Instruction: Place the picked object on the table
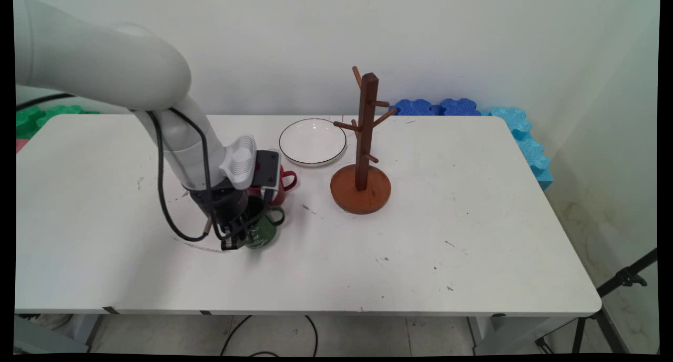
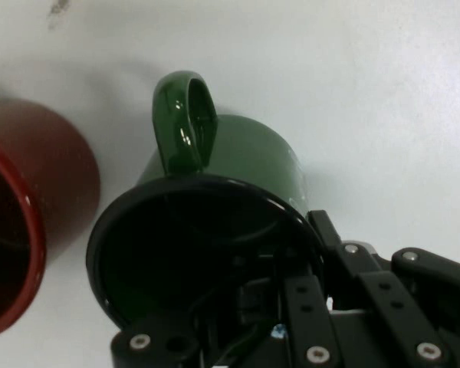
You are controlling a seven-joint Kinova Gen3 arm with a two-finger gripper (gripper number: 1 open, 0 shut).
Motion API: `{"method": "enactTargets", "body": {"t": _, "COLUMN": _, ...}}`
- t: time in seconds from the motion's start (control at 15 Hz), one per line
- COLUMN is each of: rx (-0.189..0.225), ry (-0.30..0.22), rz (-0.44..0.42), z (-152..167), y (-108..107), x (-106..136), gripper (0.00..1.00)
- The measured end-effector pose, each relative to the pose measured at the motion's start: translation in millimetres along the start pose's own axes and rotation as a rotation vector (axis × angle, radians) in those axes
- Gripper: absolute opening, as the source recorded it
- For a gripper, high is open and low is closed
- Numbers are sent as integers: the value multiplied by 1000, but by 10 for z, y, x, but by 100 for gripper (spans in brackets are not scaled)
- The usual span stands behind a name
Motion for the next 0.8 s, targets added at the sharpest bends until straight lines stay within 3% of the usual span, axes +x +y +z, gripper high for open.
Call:
{"method": "enactTargets", "body": {"t": 0.27, "rx": -1, "ry": 0, "rz": -1, "z": 106, "y": -4, "x": 53, "gripper": 0}}
{"method": "enactTargets", "body": {"t": 0.33, "rx": -2, "ry": 2, "rz": -1, "z": 125, "y": -2, "x": 65, "gripper": 100}}
{"method": "enactTargets", "body": {"t": 0.8, "rx": -2, "ry": 42, "rz": 0, "z": 141, "y": 10, "x": 151, "gripper": 100}}
